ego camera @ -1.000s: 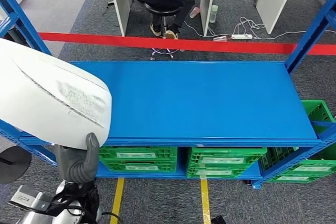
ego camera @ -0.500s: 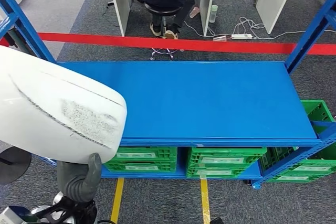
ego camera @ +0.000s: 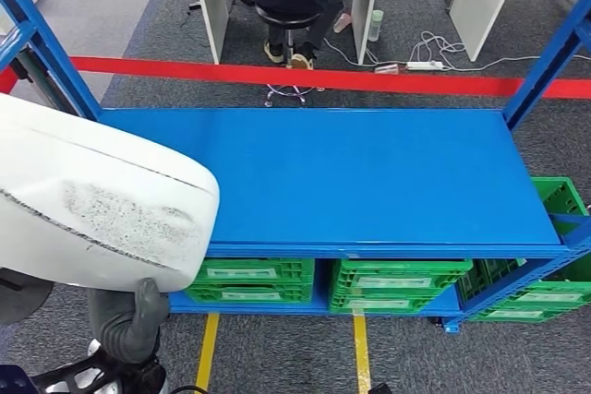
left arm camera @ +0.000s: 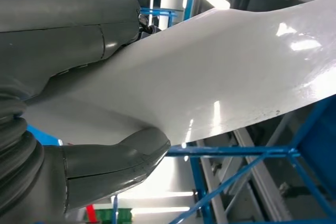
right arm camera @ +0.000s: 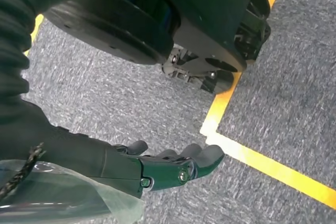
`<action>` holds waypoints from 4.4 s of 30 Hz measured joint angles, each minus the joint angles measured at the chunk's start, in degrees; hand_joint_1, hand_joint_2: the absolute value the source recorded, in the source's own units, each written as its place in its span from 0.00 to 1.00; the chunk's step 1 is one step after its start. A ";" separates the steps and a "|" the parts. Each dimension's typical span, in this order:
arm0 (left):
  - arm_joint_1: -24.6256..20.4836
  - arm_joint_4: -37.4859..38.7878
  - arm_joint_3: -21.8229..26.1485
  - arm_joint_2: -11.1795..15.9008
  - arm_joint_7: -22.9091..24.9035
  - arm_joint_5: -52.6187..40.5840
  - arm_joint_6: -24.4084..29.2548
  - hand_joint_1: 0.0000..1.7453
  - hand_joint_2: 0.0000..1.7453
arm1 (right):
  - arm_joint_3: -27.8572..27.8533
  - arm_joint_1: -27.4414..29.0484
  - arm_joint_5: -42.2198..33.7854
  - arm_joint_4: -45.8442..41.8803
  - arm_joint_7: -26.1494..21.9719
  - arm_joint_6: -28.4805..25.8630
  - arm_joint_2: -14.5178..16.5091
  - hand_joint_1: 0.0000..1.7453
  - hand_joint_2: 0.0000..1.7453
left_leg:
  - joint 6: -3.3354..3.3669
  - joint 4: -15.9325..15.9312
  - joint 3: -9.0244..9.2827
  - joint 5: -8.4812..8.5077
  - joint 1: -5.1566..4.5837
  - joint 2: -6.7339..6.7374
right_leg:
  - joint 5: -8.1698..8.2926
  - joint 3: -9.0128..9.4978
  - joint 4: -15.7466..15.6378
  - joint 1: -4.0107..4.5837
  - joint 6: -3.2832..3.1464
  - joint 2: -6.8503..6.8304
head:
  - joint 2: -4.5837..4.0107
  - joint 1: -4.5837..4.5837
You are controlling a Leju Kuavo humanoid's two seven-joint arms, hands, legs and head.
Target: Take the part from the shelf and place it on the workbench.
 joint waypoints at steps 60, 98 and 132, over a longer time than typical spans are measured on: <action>-2.48 12.06 -4.24 1.79 4.46 6.60 -1.50 1.00 1.00 | 0.09 -2.08 4.99 0.11 21.99 -8.23 1.73 0.00 1.00 | -0.31 1.03 -1.42 1.29 -0.27 0.03 | -0.98 0.74 0.62 0.49 -0.83 -0.57 | 0.01 0.16; -2.69 12.44 -5.18 2.19 3.37 3.28 0.53 1.00 1.00 | -0.02 -1.89 5.01 -0.12 22.00 -9.51 1.29 0.00 1.00 | 1.22 -1.28 -1.33 2.56 0.06 0.60 | -10.48 -3.27 14.05 0.49 0.61 -0.55 | 0.00 0.81; -3.01 13.07 -5.56 2.42 4.29 4.29 0.96 1.00 1.00 | -0.20 -0.96 5.13 -0.15 22.22 -9.51 0.93 0.00 1.00 | 1.03 -2.21 -2.52 3.95 -0.74 0.95 | -2.44 -1.31 8.64 0.33 1.35 -0.57 | 0.00 0.93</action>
